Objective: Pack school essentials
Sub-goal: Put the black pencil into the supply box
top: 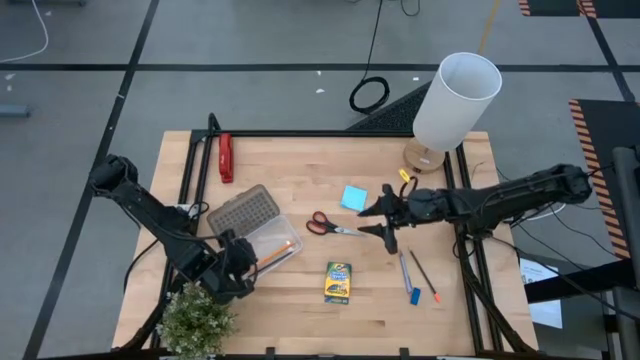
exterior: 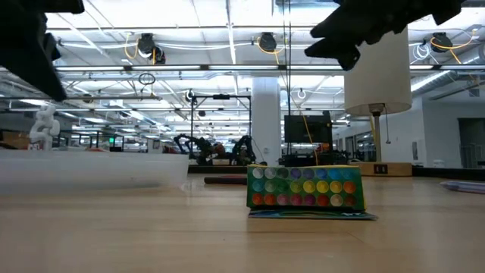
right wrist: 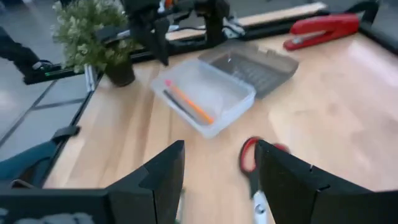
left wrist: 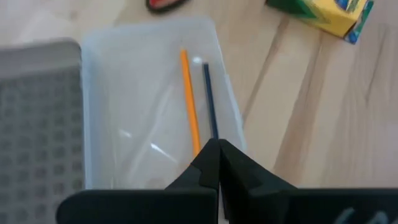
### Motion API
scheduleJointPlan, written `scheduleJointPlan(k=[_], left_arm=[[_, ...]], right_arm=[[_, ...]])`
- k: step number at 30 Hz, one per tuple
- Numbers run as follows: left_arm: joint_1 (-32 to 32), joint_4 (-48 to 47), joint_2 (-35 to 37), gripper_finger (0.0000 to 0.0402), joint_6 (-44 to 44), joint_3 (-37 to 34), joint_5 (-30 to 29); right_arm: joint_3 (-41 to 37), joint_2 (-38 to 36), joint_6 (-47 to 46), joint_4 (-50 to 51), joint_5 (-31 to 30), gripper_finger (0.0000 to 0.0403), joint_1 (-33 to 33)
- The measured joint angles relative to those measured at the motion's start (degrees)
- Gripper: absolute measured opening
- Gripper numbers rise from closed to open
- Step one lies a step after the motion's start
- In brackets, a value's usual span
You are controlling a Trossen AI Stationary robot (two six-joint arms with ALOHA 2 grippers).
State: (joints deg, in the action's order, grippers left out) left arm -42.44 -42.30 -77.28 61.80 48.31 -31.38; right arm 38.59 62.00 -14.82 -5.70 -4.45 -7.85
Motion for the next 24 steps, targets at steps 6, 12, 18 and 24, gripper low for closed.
scheduleJointPlan(k=[6,12,18,24], left_arm=[[0.02,2.46,0.0,0.0003,-5.72,-0.02,-4.99],[0.02,6.4,0.0,0.0003,-9.41,-0.02,-7.89],[0.41,11.73,0.0,0.0003,-13.29,-0.02,-8.76],[0.65,14.14,0.0,0.0003,-14.15,-0.02,-8.78]], right_arm=[[2.37,-0.57,-7.05,11.81,-9.59,0.0187,-9.71],[4.18,-0.24,-26.4,26.36,-17.91,0.0187,-21.51],[4.19,0.52,-46.06,38.61,-17.96,0.0187,-31.06],[4.19,1.77,-61.24,47.98,-16.56,0.0187,-39.17]])
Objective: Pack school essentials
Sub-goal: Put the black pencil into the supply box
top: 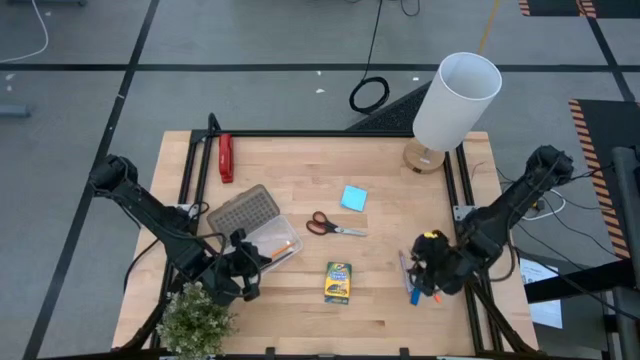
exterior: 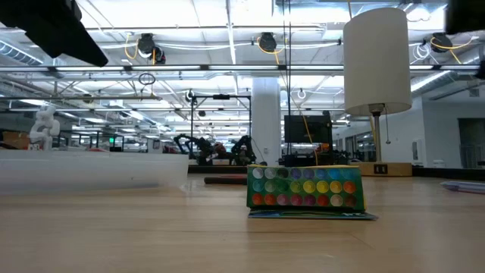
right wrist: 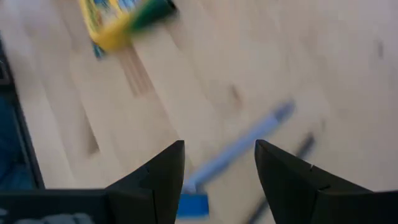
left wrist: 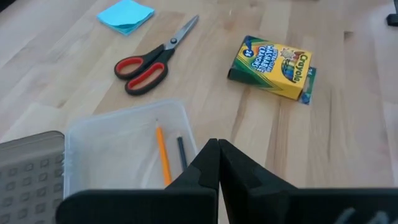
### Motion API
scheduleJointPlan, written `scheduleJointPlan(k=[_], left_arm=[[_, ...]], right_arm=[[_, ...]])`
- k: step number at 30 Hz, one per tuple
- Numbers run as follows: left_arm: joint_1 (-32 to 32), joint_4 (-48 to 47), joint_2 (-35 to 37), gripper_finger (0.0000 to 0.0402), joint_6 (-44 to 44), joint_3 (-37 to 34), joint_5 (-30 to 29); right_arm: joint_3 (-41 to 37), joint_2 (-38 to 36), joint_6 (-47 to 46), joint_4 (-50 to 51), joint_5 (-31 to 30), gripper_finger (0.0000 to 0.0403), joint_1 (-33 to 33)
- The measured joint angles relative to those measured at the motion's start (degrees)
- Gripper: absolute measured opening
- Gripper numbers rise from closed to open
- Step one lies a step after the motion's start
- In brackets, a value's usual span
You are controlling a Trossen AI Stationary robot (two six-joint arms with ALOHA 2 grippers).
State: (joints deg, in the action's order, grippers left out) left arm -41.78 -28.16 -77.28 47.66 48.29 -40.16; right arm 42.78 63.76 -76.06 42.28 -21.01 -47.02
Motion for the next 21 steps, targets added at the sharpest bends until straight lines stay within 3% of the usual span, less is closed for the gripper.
scheduleJointPlan(k=[6,11,21], left_arm=[[0.64,1.5,0.0,0.0003,-1.2,0.0,0.0],[1.36,1.77,0.0,0.0008,-1.49,0.0,0.0],[1.38,1.85,0.0,0.0013,-1.51,-0.02,0.04]], right_arm=[[0.0,4.1,-11.91,7.03,7.24,0.0187,-5.29],[0.0,9.09,-16.68,8.67,14.48,0.0187,-6.7],[-0.02,13.74,-19.27,6.32,15.03,0.0187,-5.63]])
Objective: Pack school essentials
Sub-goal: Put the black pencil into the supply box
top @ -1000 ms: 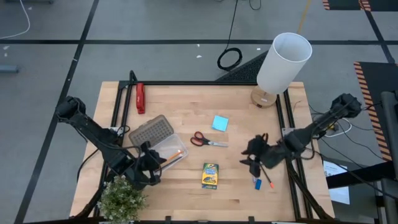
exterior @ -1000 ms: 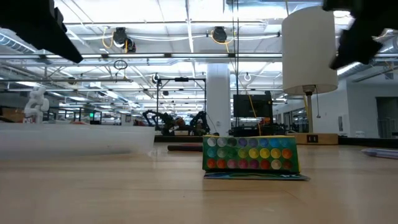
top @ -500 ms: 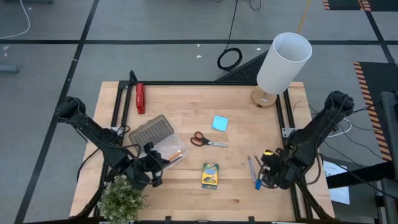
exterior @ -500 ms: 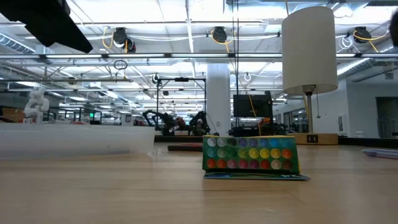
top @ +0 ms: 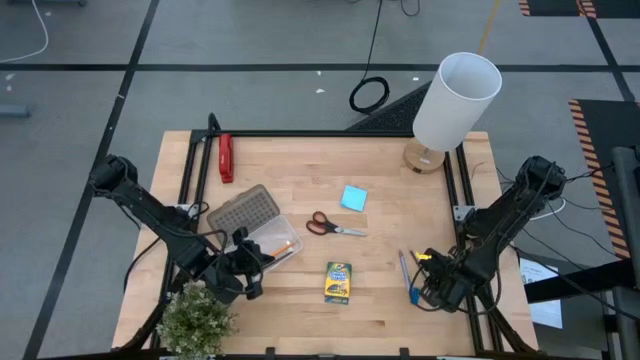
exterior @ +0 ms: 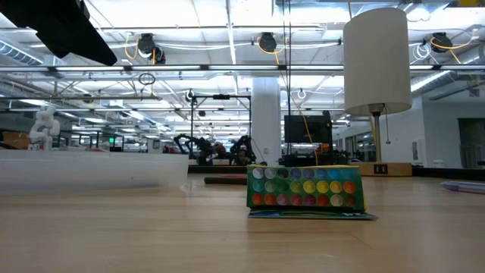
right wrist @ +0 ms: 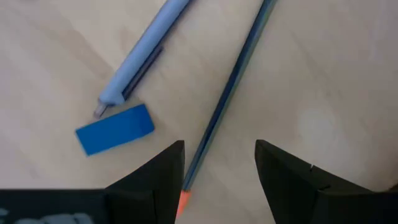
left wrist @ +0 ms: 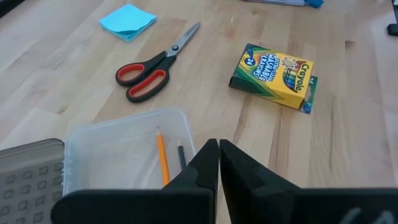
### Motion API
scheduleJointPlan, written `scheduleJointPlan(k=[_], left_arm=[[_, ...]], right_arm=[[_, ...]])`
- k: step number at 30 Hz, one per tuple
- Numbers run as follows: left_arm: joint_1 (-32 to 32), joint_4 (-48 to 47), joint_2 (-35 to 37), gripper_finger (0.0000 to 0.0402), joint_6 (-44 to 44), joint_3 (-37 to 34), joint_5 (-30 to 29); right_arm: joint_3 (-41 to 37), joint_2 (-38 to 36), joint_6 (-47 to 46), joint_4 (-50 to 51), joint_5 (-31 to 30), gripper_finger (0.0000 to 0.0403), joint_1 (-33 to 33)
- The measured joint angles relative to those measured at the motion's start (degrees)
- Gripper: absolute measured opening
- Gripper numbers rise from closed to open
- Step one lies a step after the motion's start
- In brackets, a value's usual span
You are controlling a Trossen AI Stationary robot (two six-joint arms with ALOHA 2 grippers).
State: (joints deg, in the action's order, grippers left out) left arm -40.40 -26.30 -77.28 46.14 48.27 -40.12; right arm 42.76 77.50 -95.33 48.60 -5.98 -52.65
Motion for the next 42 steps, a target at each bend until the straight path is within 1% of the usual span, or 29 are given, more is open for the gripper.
scheduleJointPlan(k=[7,10,13,16,21,23,26,31,33,36,38,42], left_arm=[[0.0,0.02,0.0,0.0003,-0.89,0.02,0.0],[0.0,0.02,-0.02,0.0011,-1.23,0.0,0.0],[0.01,0.02,-0.02,0.0023,-1.48,0.0,-0.05],[0.21,-0.01,-0.02,0.0027,-1.48,0.01,-0.22],[0.32,-0.03,-0.02,0.002,-1.74,0.0,-0.24],[0.31,0.13,-0.02,0.0015,-2.14,0.0,-0.27],[0.31,0.49,-0.02,0.0009,-2.16,0.0,-0.28],[1.18,2.78,-0.02,0.0008,-2.57,0.0,-0.41],[1.68,4.01,-0.02,0.0016,-3.03,0.0,-0.46],[2.41,7.0,-0.02,0.0039,-6.38,0.0,-0.43],[3.14,9.67,-0.02,0.006,-10.09,0.0,-0.12],[5.26,16.75,-0.02,0.0112,-19.35,0.0,1.7]], right_arm=[[0.0,4.85,3.24,-1.71,0.66,0.0186,1.56],[0.07,6.92,4.47,-2.48,2.93,0.0171,2.29],[0.26,8.06,5.92,-3.24,4.32,0.0141,2.83],[0.22,8.09,6.53,-3.96,4.47,0.0102,3.2],[0.15,7.96,7.35,-3.24,4.66,0.0032,4.33],[0.13,7.5,7.34,-2.07,4.76,0.0013,5.0],[-0.15,6.21,8.25,0.99,4.63,0.0013,5.85],[-0.26,2.01,9.7,7.02,3.26,0.0014,7.5],[-0.22,-0.1,11.01,8.32,1.71,0.001,7.92],[-0.17,-3.07,14.65,7.81,-3.14,0.0008,8.88],[-0.14,-5.02,17.61,7.1,-5.8,0.0008,9.99],[-0.08,-7.18,25.2,4.49,-7.9,0.0008,14.22]])
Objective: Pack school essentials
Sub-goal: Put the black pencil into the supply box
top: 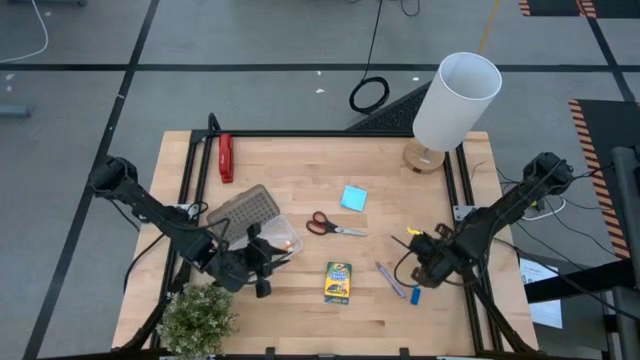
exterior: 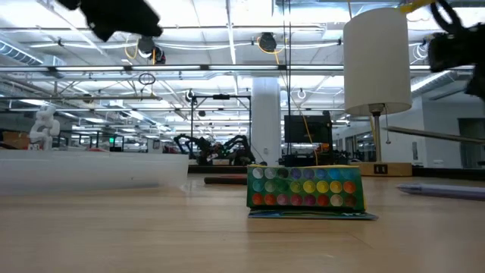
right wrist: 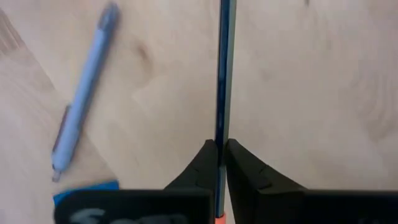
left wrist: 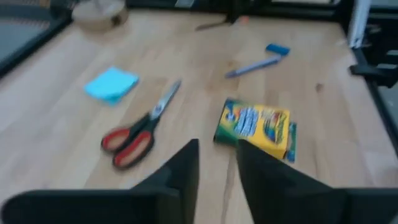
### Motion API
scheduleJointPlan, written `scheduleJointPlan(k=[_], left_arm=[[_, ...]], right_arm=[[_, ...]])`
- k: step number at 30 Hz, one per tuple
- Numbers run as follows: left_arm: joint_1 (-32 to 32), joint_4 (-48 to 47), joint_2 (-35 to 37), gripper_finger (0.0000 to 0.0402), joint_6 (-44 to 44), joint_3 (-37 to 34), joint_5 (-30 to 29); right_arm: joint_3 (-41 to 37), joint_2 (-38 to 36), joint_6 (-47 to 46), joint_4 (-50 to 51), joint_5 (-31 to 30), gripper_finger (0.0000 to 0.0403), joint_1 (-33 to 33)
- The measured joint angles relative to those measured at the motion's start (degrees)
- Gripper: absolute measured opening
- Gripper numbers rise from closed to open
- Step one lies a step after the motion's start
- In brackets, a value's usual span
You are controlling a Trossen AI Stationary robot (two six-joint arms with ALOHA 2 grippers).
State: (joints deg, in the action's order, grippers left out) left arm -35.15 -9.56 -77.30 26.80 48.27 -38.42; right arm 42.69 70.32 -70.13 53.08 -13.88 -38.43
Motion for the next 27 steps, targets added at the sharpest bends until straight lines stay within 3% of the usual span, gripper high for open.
scheduleJointPlan(k=[7,13,20,27], left_arm=[[4.52,10.13,-1.04,0.0193,-14.46,0.0,4.28],[7.33,15.25,-3.98,0.0233,-24.67,0.21,5.62],[10.27,11.18,-8.81,0.0252,-30.63,7.12,5.8],[13.06,4.1,-15.98,0.0268,-36.9,18.45,5.77]], right_arm=[[0.09,-0.26,17.72,-10.68,2.64,0.0008,11.53],[4.98,0.58,30.47,-14.21,6.61,0.0008,19.66],[12.31,3.1,40.0,-13.84,6.65,0.0008,26.09],[20.24,9.82,46.61,-13.68,8.12,0.0008,29.17]])
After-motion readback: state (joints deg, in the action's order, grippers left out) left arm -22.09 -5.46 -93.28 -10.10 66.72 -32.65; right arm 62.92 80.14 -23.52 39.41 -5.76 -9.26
